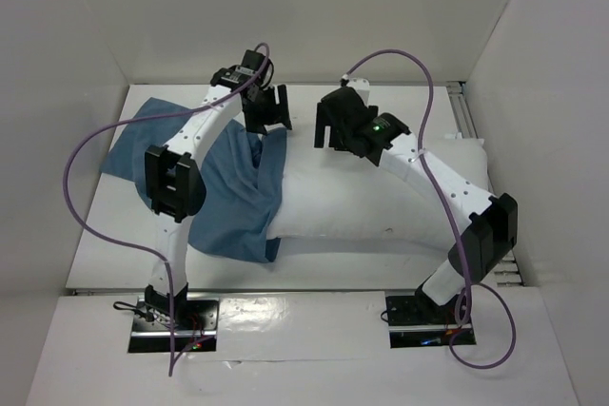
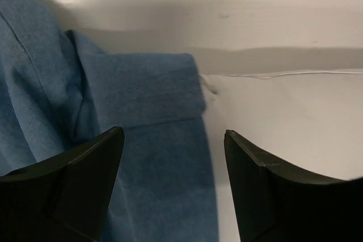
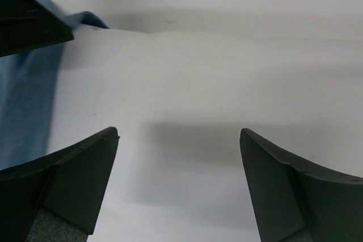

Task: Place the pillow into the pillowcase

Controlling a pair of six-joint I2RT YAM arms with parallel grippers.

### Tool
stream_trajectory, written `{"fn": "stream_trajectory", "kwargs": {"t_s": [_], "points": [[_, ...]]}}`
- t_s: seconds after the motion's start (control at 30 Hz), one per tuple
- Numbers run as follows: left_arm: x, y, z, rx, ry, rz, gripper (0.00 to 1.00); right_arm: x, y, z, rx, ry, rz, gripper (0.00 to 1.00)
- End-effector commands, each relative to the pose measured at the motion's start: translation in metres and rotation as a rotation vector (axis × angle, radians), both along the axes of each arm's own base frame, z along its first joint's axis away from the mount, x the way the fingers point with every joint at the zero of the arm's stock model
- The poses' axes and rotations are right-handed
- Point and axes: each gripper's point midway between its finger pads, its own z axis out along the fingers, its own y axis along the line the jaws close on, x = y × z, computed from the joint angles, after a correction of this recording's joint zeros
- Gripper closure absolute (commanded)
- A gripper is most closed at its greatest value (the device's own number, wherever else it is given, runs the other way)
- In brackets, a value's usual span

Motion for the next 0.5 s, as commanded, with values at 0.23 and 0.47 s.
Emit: {"fn": "stream_trajectory", "kwargs": {"t_s": [0.23,0.47], "points": [[-0.012,-0.003,-0.018,0.092,0.059,-0.046,0.39,-0.014,-0.067,-0.027,-0.141,0.146,-0.044,0.02],[-0.007,-0.01,-0.002,0.059,0.021,-0.068,1.0,-0.019,-0.067,-0.08,-0.137,0.25,0.0,0.16]]}}
